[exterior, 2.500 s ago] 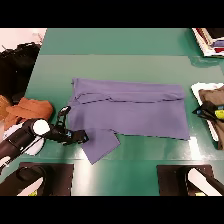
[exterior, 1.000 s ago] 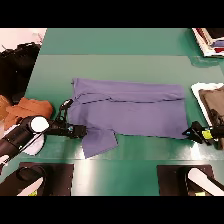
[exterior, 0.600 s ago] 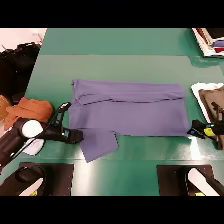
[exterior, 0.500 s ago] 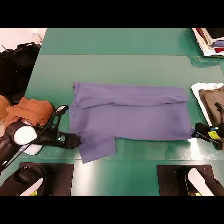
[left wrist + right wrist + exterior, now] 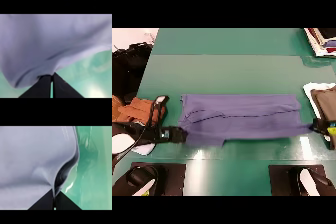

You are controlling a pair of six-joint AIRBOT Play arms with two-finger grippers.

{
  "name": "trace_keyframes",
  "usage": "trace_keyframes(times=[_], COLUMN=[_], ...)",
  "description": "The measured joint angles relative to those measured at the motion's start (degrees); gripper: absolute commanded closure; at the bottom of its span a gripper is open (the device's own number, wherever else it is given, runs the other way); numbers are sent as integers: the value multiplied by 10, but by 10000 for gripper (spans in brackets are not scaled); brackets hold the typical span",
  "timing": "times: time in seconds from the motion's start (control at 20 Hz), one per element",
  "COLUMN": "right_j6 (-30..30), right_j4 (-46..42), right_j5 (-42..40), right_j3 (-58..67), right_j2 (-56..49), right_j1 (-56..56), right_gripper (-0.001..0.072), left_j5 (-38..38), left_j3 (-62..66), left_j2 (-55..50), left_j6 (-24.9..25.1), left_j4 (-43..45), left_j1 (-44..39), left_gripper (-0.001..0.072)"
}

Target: Fold the shirts.

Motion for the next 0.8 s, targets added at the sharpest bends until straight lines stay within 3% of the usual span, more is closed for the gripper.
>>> trace_keyframes(times=[0.25, 0.4, 0.45, 0.5, 0.55, 0.6, 0.75, 0.8], right_j6=[5, 6, 6, 5, 2, 0, -17, -27], right_j4=[7, 30, 44, 54, 73, 93, 131, 141], right_j5=[-32, -38, -42, -45, -46, -45, -31, -20], right_j3=[139, 218, 240, 259, 277, 293, 326, 332], right_j2=[-155, -253, -282, -308, -334, -356, -407, -417], right_j1=[50, 62, 62, 61, 59, 56, 37, 29], right_gripper=[696, 667, 451, 262, 219, 219, 219, 219], left_j5=[121, 176, 191, 204, 216, 225, 232, 228], left_j3=[40, 70, 81, 93, 107, 120, 159, 169], left_j2=[-111, -187, -210, -235, -258, -278, -321, -329], left_j6=[-4, 21, 33, 43, 51, 56, 66, 68], left_j4=[58, 55, 51, 48, 46, 41, 27, 24], left_j1=[64, 111, 120, 127, 132, 136, 141, 142], left_gripper=[684, 684, 683, 591, 287, 106, 94, 124])
